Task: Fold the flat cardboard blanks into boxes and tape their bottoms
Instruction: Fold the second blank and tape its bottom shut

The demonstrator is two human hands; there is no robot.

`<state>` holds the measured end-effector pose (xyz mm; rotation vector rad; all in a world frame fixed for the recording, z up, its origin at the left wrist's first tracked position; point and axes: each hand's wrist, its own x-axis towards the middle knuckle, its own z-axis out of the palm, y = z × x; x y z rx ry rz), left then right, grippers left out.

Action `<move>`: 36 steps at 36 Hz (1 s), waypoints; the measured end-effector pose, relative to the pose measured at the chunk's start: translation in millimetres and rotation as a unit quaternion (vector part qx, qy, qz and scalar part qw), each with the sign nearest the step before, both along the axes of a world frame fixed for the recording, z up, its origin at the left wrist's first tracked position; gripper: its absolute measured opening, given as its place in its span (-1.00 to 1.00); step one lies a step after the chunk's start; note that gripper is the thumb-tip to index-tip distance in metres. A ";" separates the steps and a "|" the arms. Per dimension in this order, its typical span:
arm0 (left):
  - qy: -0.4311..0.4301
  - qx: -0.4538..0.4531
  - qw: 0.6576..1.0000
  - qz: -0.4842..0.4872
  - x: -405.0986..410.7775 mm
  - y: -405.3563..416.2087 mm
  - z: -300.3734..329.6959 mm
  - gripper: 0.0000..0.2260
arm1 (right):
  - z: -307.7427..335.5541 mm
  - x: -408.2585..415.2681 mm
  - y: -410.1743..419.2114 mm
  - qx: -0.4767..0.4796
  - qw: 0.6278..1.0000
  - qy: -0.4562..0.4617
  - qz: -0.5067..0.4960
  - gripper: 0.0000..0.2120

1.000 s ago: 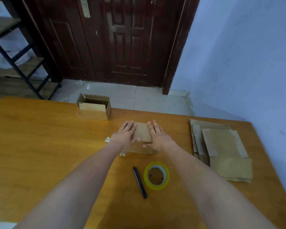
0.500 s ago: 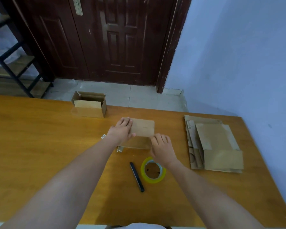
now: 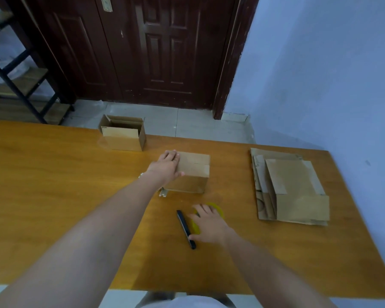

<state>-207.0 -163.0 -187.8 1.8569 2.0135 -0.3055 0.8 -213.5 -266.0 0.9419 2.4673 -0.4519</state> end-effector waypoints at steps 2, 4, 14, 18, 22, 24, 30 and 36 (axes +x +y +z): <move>0.000 -0.003 1.000 0.000 -0.3 0.6 -0.3 -0.33 | -3.0 -7.7 -2.7 0.016 0.999 -0.028 0.017 -0.34; 0.000 -0.005 1.000 0.000 -1.1 0.9 -0.4 -0.34 | -4.5 -12.5 -5.3 0.038 0.998 -0.043 0.024 -0.45; -0.005 0.000 1.000 0.004 -0.9 0.3 -1.4 -0.34 | -5.8 -18.0 -10.4 0.062 0.998 -0.020 0.001 -0.72; -0.005 0.006 1.000 0.001 -0.9 0.3 -1.3 -0.34 | -7.6 -25.4 -12.6 0.086 0.996 -0.030 0.003 -0.79; -0.008 0.008 1.000 0.002 -1.1 -0.7 -0.9 -0.34 | -4.5 -33.0 -15.7 0.107 0.993 -0.052 0.021 -0.84; -0.009 0.009 1.000 0.003 -0.5 -1.2 -0.5 -0.34 | -1.5 -35.9 -17.1 0.116 0.991 -0.059 0.028 -0.83; -0.010 0.011 1.000 -0.001 -1.9 -0.5 -0.8 -0.34 | -8.0 -42.1 -19.0 0.148 0.981 -0.084 0.089 -0.79; -0.011 0.013 1.000 -0.004 -2.9 -0.2 -2.5 -0.34 | -12.8 -46.6 -18.1 0.199 0.945 -0.132 0.225 -0.70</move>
